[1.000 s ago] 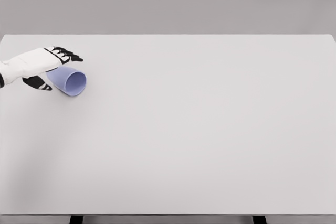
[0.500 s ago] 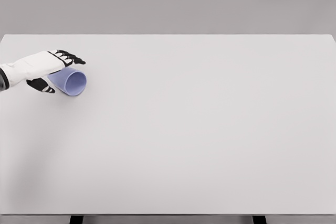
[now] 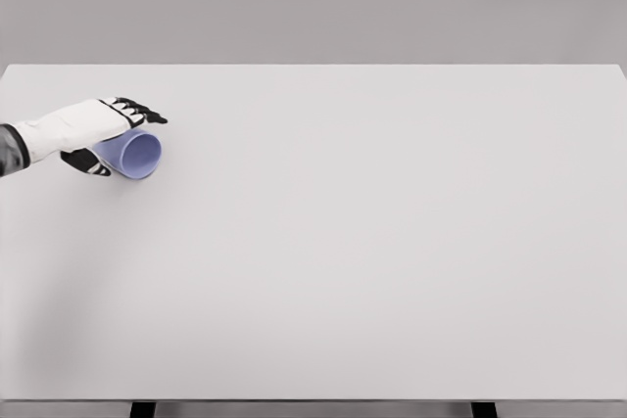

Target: Flip the cup with left arm and place it on the table

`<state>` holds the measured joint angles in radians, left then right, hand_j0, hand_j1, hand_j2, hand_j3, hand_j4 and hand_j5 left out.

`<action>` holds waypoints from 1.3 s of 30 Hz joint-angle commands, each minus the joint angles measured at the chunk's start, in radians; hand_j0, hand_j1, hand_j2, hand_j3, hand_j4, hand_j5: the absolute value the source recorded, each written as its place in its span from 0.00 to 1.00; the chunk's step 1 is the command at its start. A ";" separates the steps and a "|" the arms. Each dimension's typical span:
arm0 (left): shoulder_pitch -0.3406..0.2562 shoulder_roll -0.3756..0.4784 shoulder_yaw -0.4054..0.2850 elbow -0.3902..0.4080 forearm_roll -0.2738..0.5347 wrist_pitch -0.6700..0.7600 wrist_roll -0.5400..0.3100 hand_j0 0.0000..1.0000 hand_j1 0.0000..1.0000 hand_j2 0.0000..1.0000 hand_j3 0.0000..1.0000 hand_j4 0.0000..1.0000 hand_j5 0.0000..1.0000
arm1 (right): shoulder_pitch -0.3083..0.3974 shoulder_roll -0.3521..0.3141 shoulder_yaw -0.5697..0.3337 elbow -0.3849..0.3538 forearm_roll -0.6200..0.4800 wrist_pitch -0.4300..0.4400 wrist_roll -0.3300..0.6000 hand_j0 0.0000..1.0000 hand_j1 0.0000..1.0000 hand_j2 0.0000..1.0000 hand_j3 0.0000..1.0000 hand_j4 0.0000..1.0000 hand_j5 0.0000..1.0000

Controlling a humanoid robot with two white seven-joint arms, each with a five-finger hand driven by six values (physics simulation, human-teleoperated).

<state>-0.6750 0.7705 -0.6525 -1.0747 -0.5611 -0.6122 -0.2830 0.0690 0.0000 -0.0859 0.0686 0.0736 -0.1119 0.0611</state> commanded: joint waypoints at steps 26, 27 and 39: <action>0.000 0.003 -0.023 0.009 0.007 0.001 -0.054 0.55 0.55 0.55 0.55 0.55 0.55 | 0.000 0.000 0.000 0.000 0.000 0.000 0.000 1.00 1.00 1.00 1.00 1.00 1.00; 0.000 0.007 -0.019 0.010 0.012 0.001 -0.053 0.56 0.56 0.56 0.56 0.56 0.56 | 0.000 0.000 0.000 -0.001 0.000 0.000 0.000 1.00 1.00 1.00 1.00 1.00 1.00; -0.006 0.026 -0.013 0.010 0.170 0.001 -0.051 0.57 0.57 0.57 0.57 0.57 0.57 | 0.000 0.000 0.000 0.000 0.000 0.000 0.000 1.00 1.00 1.00 1.00 1.00 1.00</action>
<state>-0.6811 0.7928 -0.6663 -1.0645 -0.4315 -0.6125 -0.3399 0.0690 0.0000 -0.0859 0.0682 0.0736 -0.1119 0.0610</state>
